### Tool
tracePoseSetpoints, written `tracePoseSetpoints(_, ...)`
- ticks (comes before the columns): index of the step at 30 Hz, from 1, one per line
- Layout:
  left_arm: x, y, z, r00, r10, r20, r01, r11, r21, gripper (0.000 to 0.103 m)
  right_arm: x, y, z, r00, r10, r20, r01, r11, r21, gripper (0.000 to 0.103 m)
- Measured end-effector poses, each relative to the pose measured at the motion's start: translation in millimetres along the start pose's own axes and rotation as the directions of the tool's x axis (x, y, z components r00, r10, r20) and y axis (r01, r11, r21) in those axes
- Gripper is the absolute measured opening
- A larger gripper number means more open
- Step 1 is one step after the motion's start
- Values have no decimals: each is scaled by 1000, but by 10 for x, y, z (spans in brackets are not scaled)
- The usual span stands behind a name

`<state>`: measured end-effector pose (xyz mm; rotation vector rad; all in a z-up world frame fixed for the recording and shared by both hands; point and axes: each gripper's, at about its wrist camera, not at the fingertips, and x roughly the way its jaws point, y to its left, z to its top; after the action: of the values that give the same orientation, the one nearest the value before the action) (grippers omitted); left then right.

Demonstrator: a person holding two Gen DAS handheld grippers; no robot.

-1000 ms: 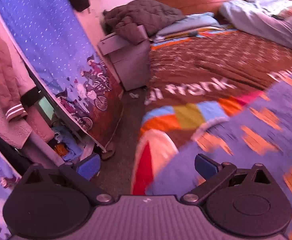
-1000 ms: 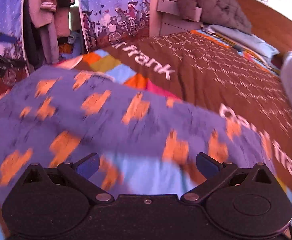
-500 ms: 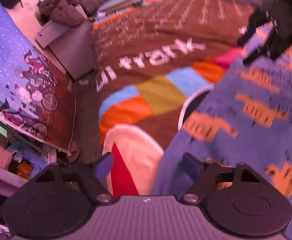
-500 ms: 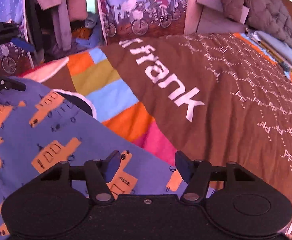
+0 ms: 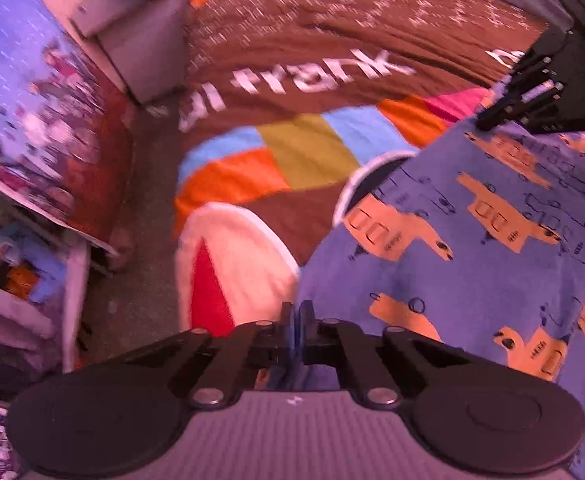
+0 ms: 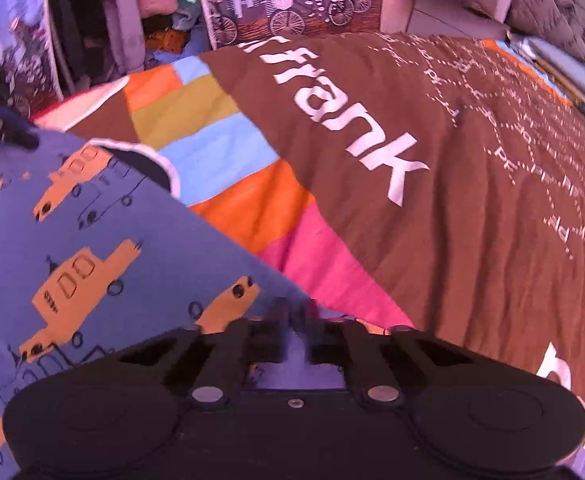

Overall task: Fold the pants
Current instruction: 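Close the left gripper on the waistband while the right gripper grasps the other waistband corner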

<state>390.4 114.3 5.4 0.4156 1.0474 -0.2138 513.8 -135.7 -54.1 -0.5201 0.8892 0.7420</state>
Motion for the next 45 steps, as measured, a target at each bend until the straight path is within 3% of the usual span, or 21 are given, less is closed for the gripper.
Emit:
tracePoseSetpoints(3, -159, -76, 9, 984, 162, 76, -159, 986, -46, 1, -75, 111, 31, 994, -92, 65, 95, 995, -41, 0)
tracePoseSetpoints(8, -229, -36, 141, 942, 316, 115, -294, 940, -171, 1, -185, 45, 336, 950, -215, 228, 206, 976, 64, 0)
tracePoseSetpoints(12, 105, 129, 176, 960, 282, 5, -274, 936, -221, 2, 161, 77, 470, 959, -215, 184, 207, 976, 66, 0)
tracePoseSetpoints(15, 217, 203, 100, 968, 251, 9, -243, 944, -225, 11, 414, 177, 408, 970, -210, 120, 210, 978, 12, 2)
tracePoseSetpoints(16, 197, 235, 70, 967, 252, 28, -240, 945, -222, 21, 412, 178, 375, 970, -207, 129, 207, 978, 13, 7)
tracePoseSetpoints(17, 168, 264, 44, 966, 255, 39, -241, 945, -222, 31, 385, 160, 358, 969, -205, 136, 205, 979, 20, 18)
tracePoseSetpoints(18, 142, 280, 27, 961, 271, 46, -255, 941, -223, 55, 347, 136, 357, 969, -208, 134, 207, 978, 27, 29)
tracePoseSetpoints(19, 105, 269, -6, 954, 296, 57, -276, 933, -230, 66, 309, 109, 370, 966, -221, 134, 220, 975, 24, 58)
tracePoseSetpoints(20, 65, 286, -12, 949, 306, 75, -282, 931, -233, 67, 266, 95, 370, 963, -229, 143, 230, 973, 8, 80)
tracePoseSetpoints(21, 21, 305, -20, 951, 295, 94, -267, 936, -230, 67, 215, 90, 364, 961, -225, 159, 230, 973, -14, 83)
tracePoseSetpoints(26, -75, 377, 18, 971, 188, 148, -156, 967, -203, 71, 146, 64, 478, 970, -163, 178, 175, 983, -49, 83)
tracePoseSetpoints(29, 92, 382, 42, 985, 147, 94, -128, 975, -181, 68, 297, 75, 556, 977, -154, 148, 161, 986, -38, 83)
tracePoseSetpoints(31, 222, 401, 26, 992, 115, 42, -105, 975, -196, 44, 455, 87, 559, 987, -138, 83, 141, 990, -32, 80)
tracePoseSetpoints(32, 245, 423, 13, 994, 97, 41, -86, 974, -210, 41, 476, 70, 552, 989, -126, 79, 128, 992, -12, 79)
tracePoseSetpoints(33, 239, 435, -8, 995, 81, 54, -67, 972, -227, 28, 472, 14, 548, 991, -102, 81, 100, 995, 30, 78)
tracePoseSetpoints(34, 221, 435, -17, 995, 70, 64, -53, 971, -234, 10, 470, -37, 528, 995, -66, 77, 60, 996, 72, 71)
tracePoseSetpoints(35, 206, 419, -20, 995, 74, 65, -57, 972, -228, 7, 466, -83, 513, 997, -29, 75, 21, 994, 107, 56)
tracePoseSetpoints(36, 188, 388, -15, 993, 96, 62, -81, 973, -216, 4, 455, -104, 499, 997, -8, 81, -3, 991, 131, 49)
tracePoseSetpoints(38, 141, 284, 3, 987, 155, 53, -143, 974, -174, 2, 423, -59, 478, 996, -10, 90, 0, 993, 118, 17)
tracePoseSetpoints(41, 7, 139, 26, 975, 210, 76, -199, 971, -130, 1, 357, 38, 448, 995, -46, 87, 36, 993, 114, 3)
tracePoseSetpoints(45, -302, 33, 44, 961, 242, 133, -227, 966, -120, 1, -32, 183, 359, 983, -115, 145, 96, 987, 130, 2)
